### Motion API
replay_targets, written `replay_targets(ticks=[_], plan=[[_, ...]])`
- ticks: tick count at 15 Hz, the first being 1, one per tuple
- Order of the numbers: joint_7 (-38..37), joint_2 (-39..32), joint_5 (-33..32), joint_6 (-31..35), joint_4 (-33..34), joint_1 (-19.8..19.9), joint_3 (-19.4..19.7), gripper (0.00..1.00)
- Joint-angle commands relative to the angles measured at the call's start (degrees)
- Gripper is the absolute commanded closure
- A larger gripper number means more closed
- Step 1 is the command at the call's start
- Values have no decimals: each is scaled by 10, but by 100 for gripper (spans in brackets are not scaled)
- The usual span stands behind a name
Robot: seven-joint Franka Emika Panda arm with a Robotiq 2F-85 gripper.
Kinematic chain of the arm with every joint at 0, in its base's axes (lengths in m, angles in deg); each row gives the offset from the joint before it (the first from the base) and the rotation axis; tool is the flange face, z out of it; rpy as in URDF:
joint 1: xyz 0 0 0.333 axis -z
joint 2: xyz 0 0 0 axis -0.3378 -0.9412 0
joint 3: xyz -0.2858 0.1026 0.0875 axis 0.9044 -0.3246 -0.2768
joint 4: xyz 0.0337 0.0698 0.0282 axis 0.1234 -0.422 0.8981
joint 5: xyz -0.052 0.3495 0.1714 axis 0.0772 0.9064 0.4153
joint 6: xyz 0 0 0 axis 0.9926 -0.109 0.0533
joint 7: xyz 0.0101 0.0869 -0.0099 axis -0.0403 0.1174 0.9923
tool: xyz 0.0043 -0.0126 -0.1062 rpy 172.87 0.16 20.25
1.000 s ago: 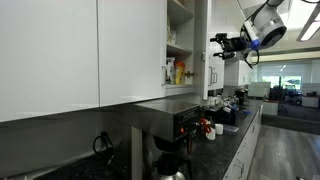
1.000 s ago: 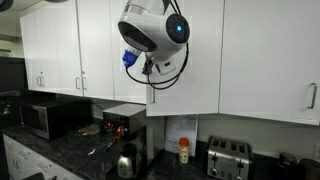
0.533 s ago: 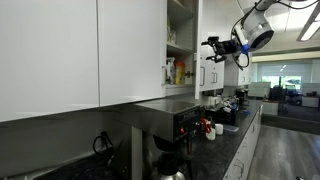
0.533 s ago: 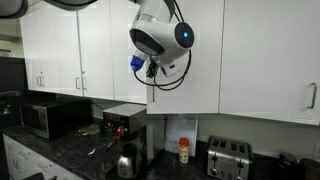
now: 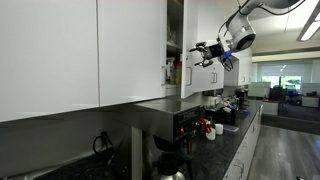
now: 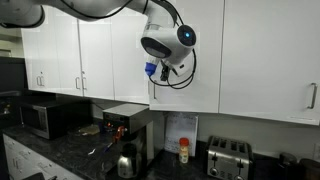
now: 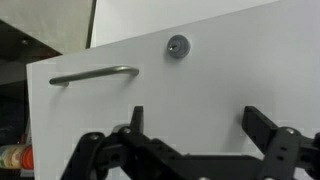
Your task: Close the top right cabinet door
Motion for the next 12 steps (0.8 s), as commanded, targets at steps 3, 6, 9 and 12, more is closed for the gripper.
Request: replay_targets(ticks=[3, 6, 9, 12], plan=[[21, -33, 7, 97, 38, -21, -27, 0], [29, -19, -2, 121, 27, -22, -31, 0], [26, 22, -56, 108, -4, -16, -20, 0], [27, 74, -128, 100, -36, -8, -8, 0]])
